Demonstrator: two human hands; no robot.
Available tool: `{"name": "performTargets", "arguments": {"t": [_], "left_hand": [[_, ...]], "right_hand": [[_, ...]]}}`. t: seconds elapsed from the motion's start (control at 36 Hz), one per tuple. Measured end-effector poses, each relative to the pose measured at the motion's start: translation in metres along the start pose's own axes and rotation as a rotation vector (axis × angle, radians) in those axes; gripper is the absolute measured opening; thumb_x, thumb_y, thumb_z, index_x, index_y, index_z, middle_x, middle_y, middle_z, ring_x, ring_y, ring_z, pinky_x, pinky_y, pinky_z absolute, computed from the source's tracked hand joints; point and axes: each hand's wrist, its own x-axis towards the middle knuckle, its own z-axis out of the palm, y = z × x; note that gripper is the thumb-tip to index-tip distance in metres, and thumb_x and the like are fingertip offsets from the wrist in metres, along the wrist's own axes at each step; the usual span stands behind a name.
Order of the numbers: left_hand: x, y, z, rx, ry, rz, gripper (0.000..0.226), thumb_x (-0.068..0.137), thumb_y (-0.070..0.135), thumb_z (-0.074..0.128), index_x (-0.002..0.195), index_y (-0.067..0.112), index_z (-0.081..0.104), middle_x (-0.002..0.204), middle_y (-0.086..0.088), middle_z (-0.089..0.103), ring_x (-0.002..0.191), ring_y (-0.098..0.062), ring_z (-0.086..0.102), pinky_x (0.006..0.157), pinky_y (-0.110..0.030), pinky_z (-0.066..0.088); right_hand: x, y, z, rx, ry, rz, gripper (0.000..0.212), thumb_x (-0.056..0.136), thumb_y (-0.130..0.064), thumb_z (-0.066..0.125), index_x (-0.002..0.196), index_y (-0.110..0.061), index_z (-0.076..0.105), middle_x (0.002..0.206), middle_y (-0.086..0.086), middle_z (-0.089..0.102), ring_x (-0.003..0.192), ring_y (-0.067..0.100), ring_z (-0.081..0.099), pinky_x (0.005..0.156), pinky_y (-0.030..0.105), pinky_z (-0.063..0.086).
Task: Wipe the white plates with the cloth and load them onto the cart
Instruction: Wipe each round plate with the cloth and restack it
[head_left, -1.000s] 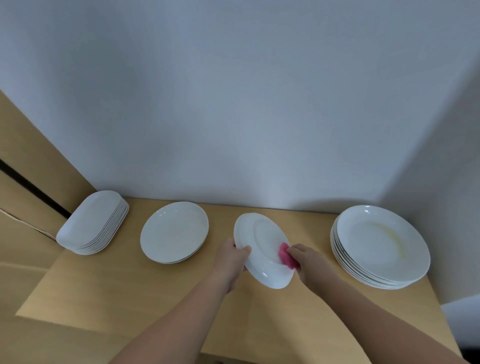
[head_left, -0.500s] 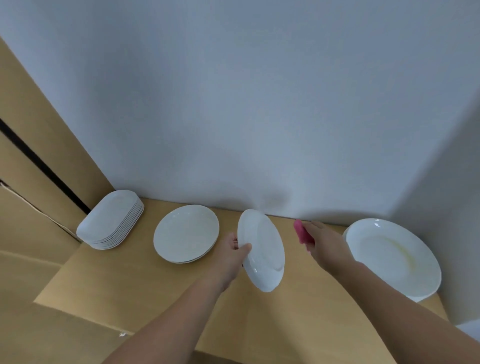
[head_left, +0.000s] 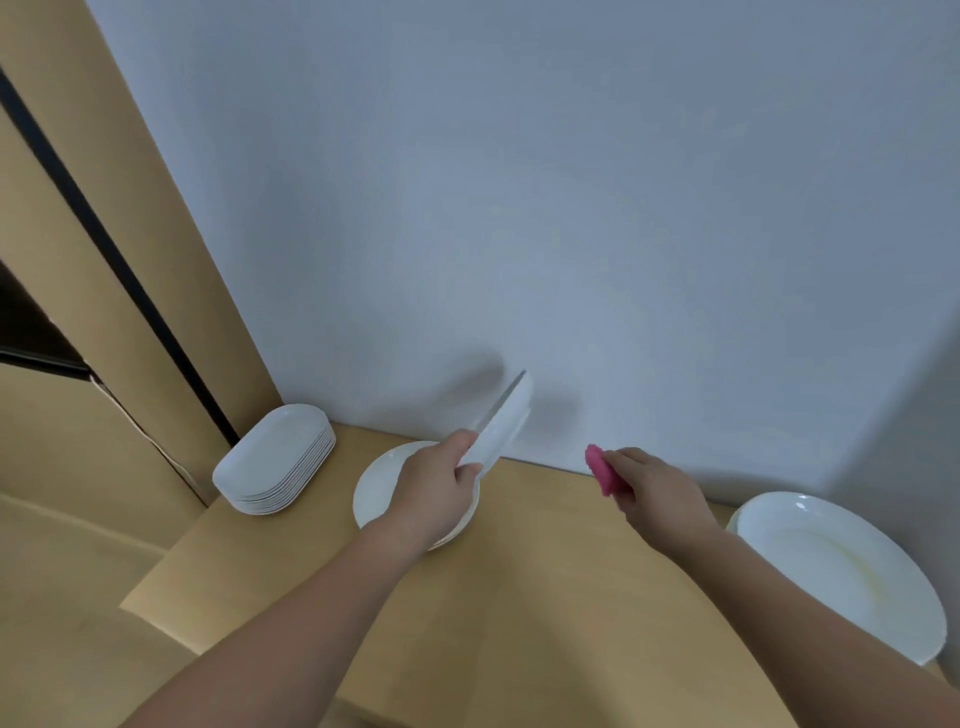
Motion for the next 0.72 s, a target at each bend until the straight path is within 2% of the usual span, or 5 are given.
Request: {"name": "performTargets", "arguments": {"t": [0.08,0.28,0.39,0.61,0.72], "left_hand": [[-0.001,-0.02,-0.004,0.287,-0.014,0.078,0.02,0.099,0.025,0.046,0.116,0.024,0.055,0.08,0.001,0.062,0.073,-0.023,0.051,0.058,-0.032,0.033],[-0.011,-0.06,-0.004,0.556,-0.161,0.058,0.023,0.095,0.016,0.043,0.115,0.024,0.051,0.083,0.003,0.061,0.07,-0.023,0.052,0.054,-0.031,0.027],[-0.015,-0.075,0.002,0.568,-0.218,0.042,0.024,0.089,0.011,0.043,0.108,0.023,0.05,0.074,0.009,0.044,0.065,-0.02,0.043,0.046,-0.029,0.017],[-0.015,-0.103,0.008,0.488,-0.259,0.021,0.023,0.088,0.012,0.044,0.107,0.022,0.051,0.081,0.006,0.051,0.071,-0.019,0.046,0.051,-0.028,0.025],[-0.013,-0.115,0.013,0.487,-0.284,0.039,0.027,0.09,0.01,0.04,0.111,0.023,0.05,0.082,0.007,0.049,0.071,-0.018,0.045,0.045,-0.022,0.017]], "right_hand": [[0.002,-0.01,0.002,0.003,0.01,-0.018,0.025,0.089,-0.009,0.051,0.107,-0.024,0.06,0.103,-0.011,0.059,0.083,0.015,0.055,0.064,0.028,0.042],[0.006,-0.027,0.011,-0.01,0.005,-0.069,0.015,0.092,-0.013,0.053,0.098,-0.024,0.061,0.098,-0.011,0.059,0.079,0.014,0.056,0.059,0.026,0.039],[0.007,-0.035,0.015,-0.031,-0.011,-0.075,0.013,0.092,-0.014,0.052,0.093,-0.025,0.058,0.095,-0.014,0.057,0.076,0.013,0.054,0.058,0.027,0.041],[0.012,-0.052,0.025,-0.03,-0.048,-0.084,0.016,0.09,-0.011,0.053,0.088,-0.027,0.054,0.09,-0.017,0.054,0.073,0.011,0.05,0.053,0.023,0.03],[0.014,-0.059,0.03,-0.035,-0.061,-0.072,0.019,0.088,-0.01,0.054,0.091,-0.028,0.054,0.09,-0.02,0.049,0.073,0.01,0.049,0.055,0.026,0.038]]}}
